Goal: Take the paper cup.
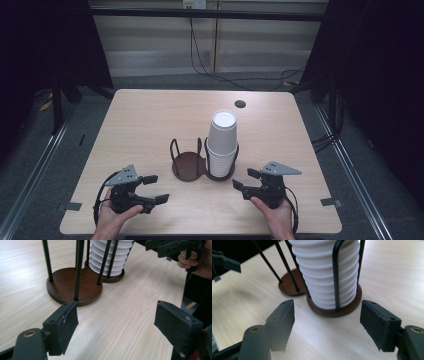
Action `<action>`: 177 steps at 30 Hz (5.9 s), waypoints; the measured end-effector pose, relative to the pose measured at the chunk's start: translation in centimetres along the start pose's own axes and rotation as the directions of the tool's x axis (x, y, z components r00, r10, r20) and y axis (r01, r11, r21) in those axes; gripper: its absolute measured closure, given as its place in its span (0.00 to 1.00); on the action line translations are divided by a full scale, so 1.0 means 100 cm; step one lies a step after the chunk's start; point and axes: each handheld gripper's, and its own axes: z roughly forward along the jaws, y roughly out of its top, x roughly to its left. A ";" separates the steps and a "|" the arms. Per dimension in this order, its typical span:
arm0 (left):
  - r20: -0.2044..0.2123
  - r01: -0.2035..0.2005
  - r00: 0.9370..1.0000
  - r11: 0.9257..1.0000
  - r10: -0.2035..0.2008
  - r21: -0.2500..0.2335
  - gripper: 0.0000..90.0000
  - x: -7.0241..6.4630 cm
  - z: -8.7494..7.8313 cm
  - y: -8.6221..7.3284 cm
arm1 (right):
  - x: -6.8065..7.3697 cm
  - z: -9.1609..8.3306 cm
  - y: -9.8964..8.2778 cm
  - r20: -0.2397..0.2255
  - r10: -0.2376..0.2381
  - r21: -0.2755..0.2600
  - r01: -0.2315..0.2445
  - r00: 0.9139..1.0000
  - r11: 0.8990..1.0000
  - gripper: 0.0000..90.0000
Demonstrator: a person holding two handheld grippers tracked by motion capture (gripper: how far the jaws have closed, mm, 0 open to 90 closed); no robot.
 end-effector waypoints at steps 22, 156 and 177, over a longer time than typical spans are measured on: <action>0.057 0.007 0.998 1.000 -0.006 -0.019 0.18 0.003 -0.013 -0.005 | 0.008 -0.004 0.013 -0.091 -0.027 0.052 0.032 0.995 0.998 0.24; 0.129 0.000 0.992 0.999 -0.005 0.037 0.18 -0.004 -0.005 -0.005 | 0.015 0.015 0.171 -0.094 -0.230 -0.110 0.219 0.969 0.969 0.24; 0.137 -0.005 0.991 0.999 -0.002 0.051 0.18 -0.005 -0.003 -0.005 | 0.019 -0.005 0.181 -0.090 -0.214 -0.231 0.189 0.973 0.955 0.24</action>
